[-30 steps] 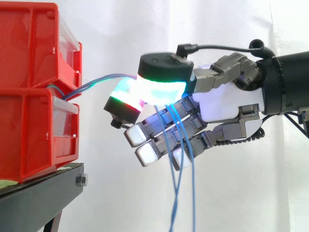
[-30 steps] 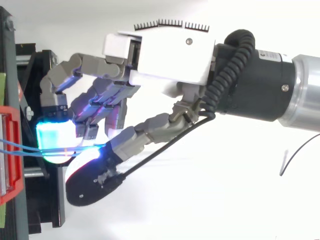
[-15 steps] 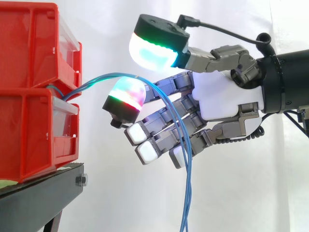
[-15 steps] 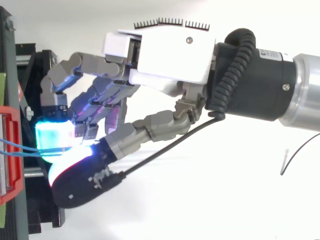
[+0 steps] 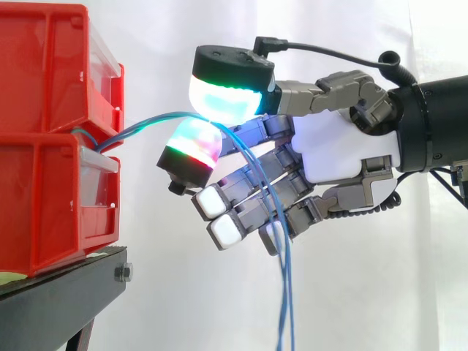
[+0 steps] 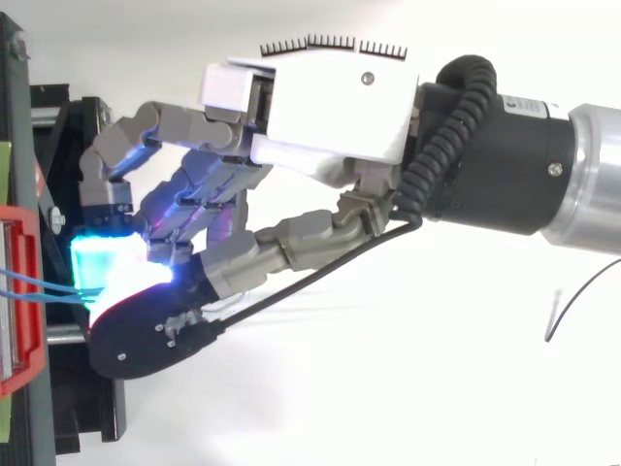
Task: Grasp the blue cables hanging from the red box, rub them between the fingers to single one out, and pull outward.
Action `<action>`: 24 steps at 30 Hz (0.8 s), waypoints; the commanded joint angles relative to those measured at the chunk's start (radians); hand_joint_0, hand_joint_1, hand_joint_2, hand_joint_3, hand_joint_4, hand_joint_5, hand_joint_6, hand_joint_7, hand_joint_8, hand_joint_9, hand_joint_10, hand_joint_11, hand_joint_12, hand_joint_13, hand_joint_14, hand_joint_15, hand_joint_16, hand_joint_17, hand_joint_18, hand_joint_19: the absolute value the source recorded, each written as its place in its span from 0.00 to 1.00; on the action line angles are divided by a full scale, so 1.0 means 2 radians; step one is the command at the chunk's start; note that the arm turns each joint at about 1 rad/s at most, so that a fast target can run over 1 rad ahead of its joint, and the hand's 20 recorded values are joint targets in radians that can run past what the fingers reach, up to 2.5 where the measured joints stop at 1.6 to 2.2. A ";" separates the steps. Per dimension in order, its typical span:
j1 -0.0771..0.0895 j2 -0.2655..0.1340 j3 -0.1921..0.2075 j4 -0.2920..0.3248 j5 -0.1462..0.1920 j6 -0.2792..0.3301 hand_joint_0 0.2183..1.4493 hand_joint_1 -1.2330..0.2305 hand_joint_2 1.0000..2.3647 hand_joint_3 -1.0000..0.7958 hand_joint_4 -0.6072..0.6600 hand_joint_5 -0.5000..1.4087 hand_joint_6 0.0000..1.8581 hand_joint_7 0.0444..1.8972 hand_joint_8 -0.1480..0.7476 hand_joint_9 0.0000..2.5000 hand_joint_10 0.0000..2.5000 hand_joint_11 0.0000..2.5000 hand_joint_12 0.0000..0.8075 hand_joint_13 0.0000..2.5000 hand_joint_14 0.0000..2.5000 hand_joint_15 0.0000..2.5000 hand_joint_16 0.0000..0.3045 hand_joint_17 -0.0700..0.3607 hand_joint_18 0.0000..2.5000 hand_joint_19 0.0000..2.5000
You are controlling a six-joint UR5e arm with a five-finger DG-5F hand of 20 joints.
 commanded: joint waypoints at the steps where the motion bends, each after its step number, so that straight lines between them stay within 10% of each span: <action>1: 0.000 0.000 0.000 -0.003 0.000 0.001 0.36 0.27 0.01 0.39 0.54 0.16 0.47 0.54 0.57 0.34 0.01 0.29 0.52 0.36 0.01 0.23 0.19 0.47 0.41 0.27; 24: 0.000 0.000 0.000 -0.003 0.000 0.002 0.46 0.22 0.00 0.28 0.55 0.15 0.47 0.52 0.53 0.32 0.00 0.28 0.50 0.35 0.01 0.22 0.18 0.45 0.40 0.25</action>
